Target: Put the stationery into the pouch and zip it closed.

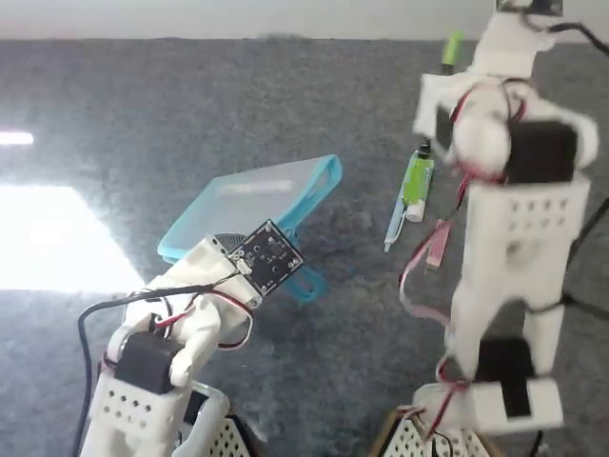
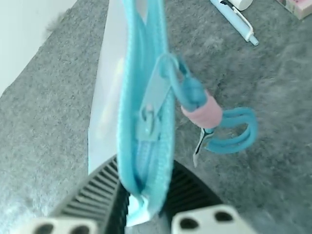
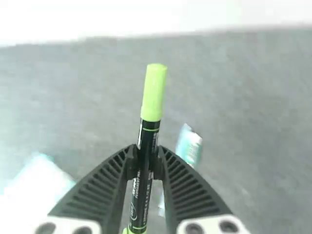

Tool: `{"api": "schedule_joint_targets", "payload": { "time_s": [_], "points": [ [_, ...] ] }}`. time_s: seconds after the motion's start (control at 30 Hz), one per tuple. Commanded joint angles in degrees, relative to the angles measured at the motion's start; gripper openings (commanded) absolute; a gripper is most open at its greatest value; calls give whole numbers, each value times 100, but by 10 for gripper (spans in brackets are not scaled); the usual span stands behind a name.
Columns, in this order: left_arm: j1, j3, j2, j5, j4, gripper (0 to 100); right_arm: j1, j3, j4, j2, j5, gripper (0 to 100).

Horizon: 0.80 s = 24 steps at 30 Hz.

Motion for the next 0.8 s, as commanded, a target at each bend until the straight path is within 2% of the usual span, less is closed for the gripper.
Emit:
{"api": "schedule_joint_targets", "payload": {
  "time_s": [0.0,0.3,0.37,0.5,0.77],
  "points": [
    [-9,-479,0,220,290,11,-453,1143,-1147,-813,-123,6],
    [-18,-488,0,220,264,11,-998,6119,-4813,-3705,-501,6],
    [-18,-488,0,220,264,11,-1218,6892,-5332,-4242,-475,6],
    [-18,-479,0,220,255,11,-1516,7262,-5516,-4637,-466,6],
    [-18,-470,0,220,246,11,-1578,6752,-5525,-4365,-466,6]
  ]
}}
